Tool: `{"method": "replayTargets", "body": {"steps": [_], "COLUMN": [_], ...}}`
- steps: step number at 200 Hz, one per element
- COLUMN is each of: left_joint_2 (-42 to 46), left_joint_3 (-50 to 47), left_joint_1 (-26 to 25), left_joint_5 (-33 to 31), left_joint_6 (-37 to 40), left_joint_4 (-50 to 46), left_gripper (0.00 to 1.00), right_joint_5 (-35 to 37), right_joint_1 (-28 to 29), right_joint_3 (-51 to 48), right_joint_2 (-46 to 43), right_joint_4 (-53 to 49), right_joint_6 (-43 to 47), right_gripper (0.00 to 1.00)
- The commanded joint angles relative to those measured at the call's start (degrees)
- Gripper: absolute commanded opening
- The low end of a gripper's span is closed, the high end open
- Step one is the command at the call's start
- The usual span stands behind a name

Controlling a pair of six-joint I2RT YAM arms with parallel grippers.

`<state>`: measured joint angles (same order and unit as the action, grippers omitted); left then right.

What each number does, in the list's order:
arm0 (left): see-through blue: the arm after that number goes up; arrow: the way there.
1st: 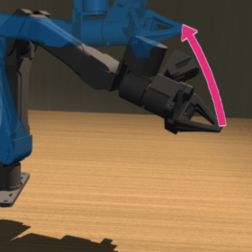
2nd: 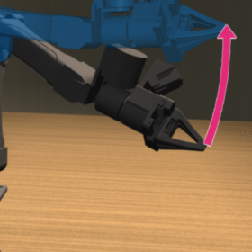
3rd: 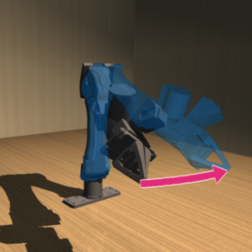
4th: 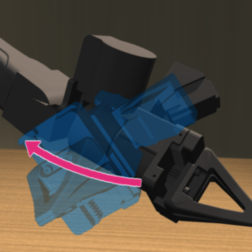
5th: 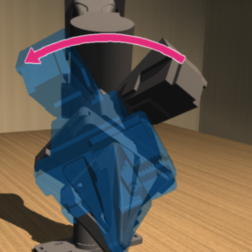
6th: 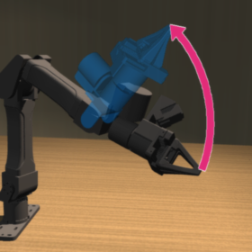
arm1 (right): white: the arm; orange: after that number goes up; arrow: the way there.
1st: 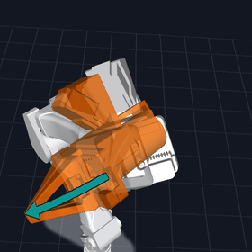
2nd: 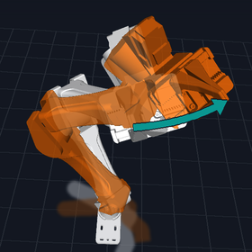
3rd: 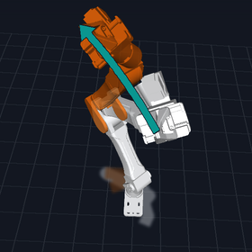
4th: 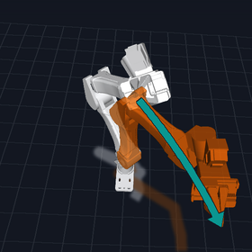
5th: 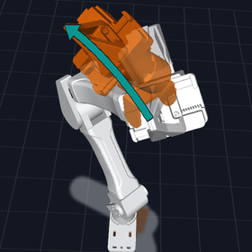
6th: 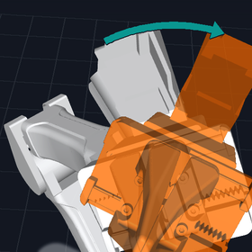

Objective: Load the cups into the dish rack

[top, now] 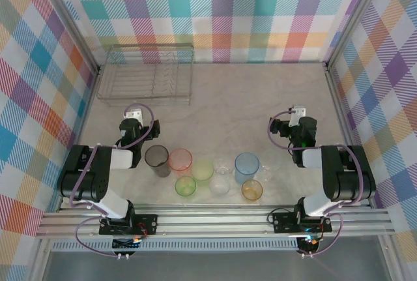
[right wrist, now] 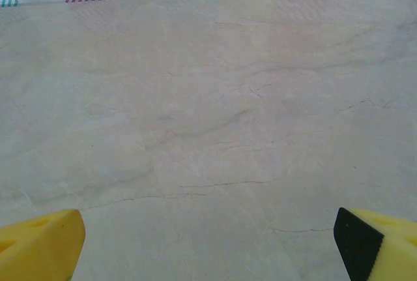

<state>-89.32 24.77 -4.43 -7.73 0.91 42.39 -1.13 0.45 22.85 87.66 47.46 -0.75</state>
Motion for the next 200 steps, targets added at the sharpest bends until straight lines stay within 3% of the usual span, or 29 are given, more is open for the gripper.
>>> {"method": "replayTargets", "body": {"steps": [1, 165, 177, 188, 200], "left_joint_2": [-0.2, -0.2, 0.1, 3.8, 7.3], "left_joint_3": [-0.3, -0.3, -0.3, 3.6, 10.7], "left_joint_1": [0.1, 0.1, 0.2, -0.4, -1.6], "left_joint_5": [0.5, 0.6, 1.1, 1.5, -5.6], "left_joint_6": [0.3, 0.4, 0.6, 1.3, -0.5], "left_joint_4": [2.9, 2.9, 3.3, -6.9, -20.8], "left_gripper": [1.00, 1.00, 1.00, 1.00, 1.00], "right_joint_5": [-0.9, -0.5, 3.7, 6.1, 8.5], "right_joint_1": [-0.1, -0.3, 0.2, 0.6, 0.5], "right_joint_3": [0.8, 0.9, 1.3, 2.3, 5.5], "right_joint_2": [0.5, 0.5, -0.8, -4.9, -10.6], "right_joint_4": [0.3, 0.0, -1.4, -7.2, -19.2], "right_joint_6": [0.7, 0.3, -0.7, -1.2, -3.6], "right_gripper": [0.99, 0.99, 0.99, 0.99, 0.99]}}
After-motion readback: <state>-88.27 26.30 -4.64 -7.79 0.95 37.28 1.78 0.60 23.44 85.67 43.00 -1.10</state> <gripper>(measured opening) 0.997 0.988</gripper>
